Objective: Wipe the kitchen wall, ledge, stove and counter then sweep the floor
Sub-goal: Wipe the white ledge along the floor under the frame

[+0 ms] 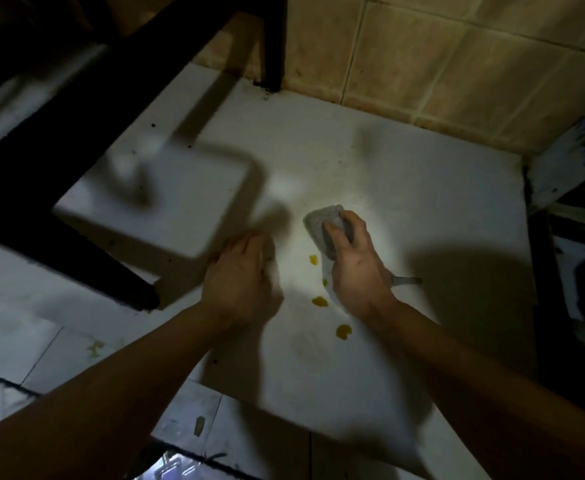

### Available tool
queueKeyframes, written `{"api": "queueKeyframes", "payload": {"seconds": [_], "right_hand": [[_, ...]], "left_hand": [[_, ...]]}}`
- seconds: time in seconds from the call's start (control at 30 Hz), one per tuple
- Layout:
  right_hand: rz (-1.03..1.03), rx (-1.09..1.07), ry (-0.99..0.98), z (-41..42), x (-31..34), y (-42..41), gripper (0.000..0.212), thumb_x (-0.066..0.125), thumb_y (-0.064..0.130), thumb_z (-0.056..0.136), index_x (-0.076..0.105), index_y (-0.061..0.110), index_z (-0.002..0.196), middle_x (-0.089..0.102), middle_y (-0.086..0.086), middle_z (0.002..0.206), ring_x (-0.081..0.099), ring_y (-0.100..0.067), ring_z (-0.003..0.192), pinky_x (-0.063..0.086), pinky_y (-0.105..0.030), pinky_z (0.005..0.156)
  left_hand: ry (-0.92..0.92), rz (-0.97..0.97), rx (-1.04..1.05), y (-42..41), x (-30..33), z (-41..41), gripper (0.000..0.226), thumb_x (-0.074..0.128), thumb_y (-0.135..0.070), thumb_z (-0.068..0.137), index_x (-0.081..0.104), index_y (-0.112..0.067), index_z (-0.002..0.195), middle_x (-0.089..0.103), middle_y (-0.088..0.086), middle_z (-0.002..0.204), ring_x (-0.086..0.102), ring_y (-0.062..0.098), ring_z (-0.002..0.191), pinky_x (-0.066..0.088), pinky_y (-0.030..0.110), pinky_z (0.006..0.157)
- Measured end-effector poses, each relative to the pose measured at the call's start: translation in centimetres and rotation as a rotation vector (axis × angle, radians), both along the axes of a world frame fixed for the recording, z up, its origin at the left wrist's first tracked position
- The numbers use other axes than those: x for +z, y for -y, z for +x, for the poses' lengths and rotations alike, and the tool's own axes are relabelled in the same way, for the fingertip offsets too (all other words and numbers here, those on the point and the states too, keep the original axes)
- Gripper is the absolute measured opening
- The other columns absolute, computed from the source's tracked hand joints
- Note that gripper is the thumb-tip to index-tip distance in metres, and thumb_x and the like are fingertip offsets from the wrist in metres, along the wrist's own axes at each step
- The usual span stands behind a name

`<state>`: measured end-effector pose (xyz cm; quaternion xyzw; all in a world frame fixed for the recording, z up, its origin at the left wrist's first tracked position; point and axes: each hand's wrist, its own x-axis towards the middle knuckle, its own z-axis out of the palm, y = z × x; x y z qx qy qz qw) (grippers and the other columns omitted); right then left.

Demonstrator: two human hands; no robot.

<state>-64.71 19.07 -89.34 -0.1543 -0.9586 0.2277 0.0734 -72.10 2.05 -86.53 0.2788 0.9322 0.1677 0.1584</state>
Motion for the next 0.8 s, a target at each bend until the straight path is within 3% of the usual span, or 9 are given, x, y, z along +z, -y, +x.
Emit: {"api": "queueKeyframes", "payload": {"seconds": [0.1,0.2,0.23,0.33,0.4,0.5,0.63,0.73,0.8], "right_hand": [[0.047,0.045,-0.030,0.9,-1.1,1.3,0.061,0.051,-0.006,0.080,0.045,0.010,0.139,0.027,-0.016,0.152,0.031,-0.037,0.136,0.035,-0.046,0.109],[0.060,0.245,-0.139,3.6,-1.9,4.0,0.054,0.046,0.001,0.075,0.051,0.010,0.128,0.054,-0.023,0.130,0.058,-0.041,0.112,0.051,-0.055,0.086],[0.110,0.322,-0.138,4.4,-2.0,4.3,0.055,0.046,0.001,0.072,0.055,0.011,0.125,0.058,-0.021,0.127,0.061,-0.038,0.108,0.053,-0.051,0.084],[0.158,0.367,-0.155,3.7,-1.3,2.2,0.057,0.055,-0.008,0.065,0.064,0.008,0.119,0.053,-0.014,0.133,0.061,-0.035,0.110,0.052,-0.034,0.087],[0.074,0.182,-0.168,1.9,-0.4,0.3,0.051,0.042,0.000,0.079,0.057,0.007,0.127,0.042,-0.012,0.143,0.049,-0.035,0.124,0.043,-0.035,0.101],[0.047,0.005,-0.051,0.0,-0.6,0.3,0.055,0.041,-0.005,0.086,0.046,0.011,0.138,0.028,-0.007,0.153,0.028,-0.030,0.140,0.026,-0.037,0.113],[0.114,0.195,-0.175,1.4,-2.2,5.0,0.053,0.049,-0.003,0.073,0.061,0.004,0.123,0.055,-0.017,0.132,0.055,-0.036,0.117,0.040,-0.040,0.103],[0.096,0.386,-0.181,2.3,-2.5,6.6,0.053,0.040,0.006,0.074,0.059,0.008,0.123,0.059,-0.014,0.127,0.054,-0.030,0.117,0.035,-0.038,0.101],[0.147,0.341,-0.228,0.6,-2.1,5.0,0.051,0.041,0.003,0.072,0.062,0.002,0.119,0.060,-0.020,0.124,0.058,-0.036,0.112,0.034,-0.035,0.100]], "left_hand": [[-0.044,-0.005,0.037,0.6,-0.9,0.0,0.058,0.054,-0.029,0.085,0.038,-0.013,0.139,0.044,0.007,0.141,0.041,0.025,0.127,0.034,0.037,0.105],[-0.053,-0.002,0.101,1.3,-0.6,0.8,0.048,0.054,-0.028,0.090,0.042,-0.018,0.135,0.045,0.006,0.140,0.043,0.025,0.125,0.035,0.041,0.103],[-0.038,-0.009,0.108,1.5,-0.3,1.2,0.046,0.053,-0.028,0.090,0.042,-0.018,0.134,0.043,0.005,0.141,0.041,0.025,0.126,0.033,0.041,0.104],[-0.033,-0.026,0.108,2.3,0.1,1.9,0.047,0.058,-0.022,0.086,0.045,-0.017,0.131,0.044,0.004,0.138,0.041,0.025,0.126,0.032,0.040,0.104],[-0.019,-0.035,0.118,2.7,0.2,2.0,0.053,0.060,-0.019,0.084,0.042,-0.015,0.134,0.042,0.005,0.140,0.039,0.026,0.128,0.031,0.040,0.106],[-0.010,-0.105,0.113,3.4,0.0,2.2,0.064,0.060,-0.022,0.085,0.032,-0.014,0.142,0.034,0.007,0.147,0.033,0.027,0.133,0.030,0.042,0.109],[-0.006,-0.086,0.129,3.9,-0.1,2.6,0.072,0.064,-0.028,0.083,0.028,-0.016,0.144,0.026,0.005,0.151,0.026,0.025,0.136,0.022,0.039,0.111],[-0.037,-0.016,0.142,4.4,-0.1,2.9,0.063,0.061,-0.027,0.084,0.036,-0.015,0.140,0.028,0.006,0.150,0.027,0.025,0.135,0.022,0.037,0.110],[-0.017,-0.045,0.133,4.8,-0.3,2.7,0.071,0.062,-0.028,0.083,0.028,-0.014,0.145,0.022,0.006,0.153,0.022,0.026,0.138,0.020,0.038,0.112]]}}
